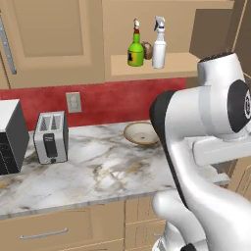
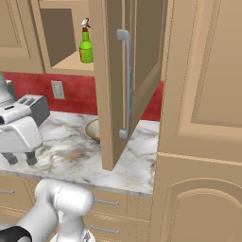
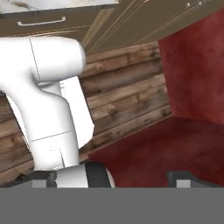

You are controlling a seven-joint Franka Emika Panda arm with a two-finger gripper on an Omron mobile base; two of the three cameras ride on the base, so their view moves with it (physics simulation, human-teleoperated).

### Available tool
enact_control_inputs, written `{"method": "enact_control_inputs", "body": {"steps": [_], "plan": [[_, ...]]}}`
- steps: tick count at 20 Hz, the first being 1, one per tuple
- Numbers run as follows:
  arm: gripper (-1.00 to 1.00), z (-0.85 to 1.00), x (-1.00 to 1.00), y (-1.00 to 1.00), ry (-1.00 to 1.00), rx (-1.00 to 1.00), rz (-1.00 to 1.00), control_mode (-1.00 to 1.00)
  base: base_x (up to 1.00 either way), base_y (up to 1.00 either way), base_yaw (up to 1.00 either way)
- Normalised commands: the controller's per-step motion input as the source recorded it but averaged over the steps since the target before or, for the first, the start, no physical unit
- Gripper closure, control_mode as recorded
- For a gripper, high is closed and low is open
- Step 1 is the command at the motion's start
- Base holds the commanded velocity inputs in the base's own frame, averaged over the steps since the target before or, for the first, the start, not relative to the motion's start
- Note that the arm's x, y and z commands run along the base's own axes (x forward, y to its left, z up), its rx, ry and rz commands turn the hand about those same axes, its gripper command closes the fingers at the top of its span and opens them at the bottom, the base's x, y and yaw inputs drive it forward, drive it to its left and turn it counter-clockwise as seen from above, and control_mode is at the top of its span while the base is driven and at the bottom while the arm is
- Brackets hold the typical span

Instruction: Pick the spray and spray from the cabinet and place them on the counter.

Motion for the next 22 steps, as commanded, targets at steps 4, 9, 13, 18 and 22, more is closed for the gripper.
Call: {"method": "enact_control_inputs", "body": {"steps": [4,9,13,18,22], "plan": [[-1.0,0.04,0.0,-0.23,-0.05,0.24,0.07,-1.0,0.0,0.0,0.0],[-1.0,-0.13,0.08,-0.06,-0.26,0.16,0.11,-1.0,0.0,0.0,0.0],[-1.0,-0.05,0.36,0.12,-0.14,0.12,0.22,-1.0,0.0,0.0,0.0],[-1.0,0.01,0.35,0.14,-0.07,0.13,0.2,-1.0,0.0,0.0,0.0],[-1.0,0.08,0.13,0.08,0.03,0.02,0.06,-1.0,0.0,0.0,0.0]]}}
